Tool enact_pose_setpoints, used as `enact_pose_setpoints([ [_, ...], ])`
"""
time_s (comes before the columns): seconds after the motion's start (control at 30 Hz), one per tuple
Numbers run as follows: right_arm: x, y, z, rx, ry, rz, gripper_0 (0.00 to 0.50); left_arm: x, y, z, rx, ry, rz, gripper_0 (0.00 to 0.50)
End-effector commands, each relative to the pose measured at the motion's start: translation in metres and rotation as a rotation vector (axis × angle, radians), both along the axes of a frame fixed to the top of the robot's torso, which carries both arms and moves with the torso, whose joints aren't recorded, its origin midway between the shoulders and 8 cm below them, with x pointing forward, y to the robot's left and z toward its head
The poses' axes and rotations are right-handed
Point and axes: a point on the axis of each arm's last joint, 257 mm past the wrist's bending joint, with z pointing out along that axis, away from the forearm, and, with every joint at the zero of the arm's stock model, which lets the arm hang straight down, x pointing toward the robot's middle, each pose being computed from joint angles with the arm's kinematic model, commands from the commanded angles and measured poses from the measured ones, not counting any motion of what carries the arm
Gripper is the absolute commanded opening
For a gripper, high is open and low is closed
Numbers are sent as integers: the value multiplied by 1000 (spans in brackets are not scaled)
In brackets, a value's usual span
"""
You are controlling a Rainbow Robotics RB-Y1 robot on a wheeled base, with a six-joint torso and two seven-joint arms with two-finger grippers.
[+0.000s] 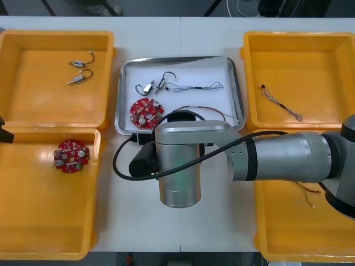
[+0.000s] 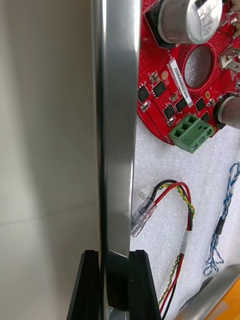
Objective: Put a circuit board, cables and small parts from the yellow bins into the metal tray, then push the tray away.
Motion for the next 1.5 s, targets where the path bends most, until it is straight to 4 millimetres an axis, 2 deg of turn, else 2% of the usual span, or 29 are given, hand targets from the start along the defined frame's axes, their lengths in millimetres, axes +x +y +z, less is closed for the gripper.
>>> enact_pose_setpoints([
  [0.03,17,22,33,-29,-98,66,0,-4,17,17,26,-25,74,500],
  [0.27,42,15,47,-45,-136,35,0,-4,17,17,26,-25,74,500],
  [0.57,66,24,65,-24,-149,6,0,-4,17,17,26,-25,74,500],
  [0.77,73,28,68,-12,-147,7,0,-4,17,17,26,-25,74,500],
  [1.1,86,23,66,-15,-149,5,0,-4,17,17,26,-25,74,500],
  [1.5,109,16,73,22,-154,-28,0,-4,17,17,26,-25,74,500],
])
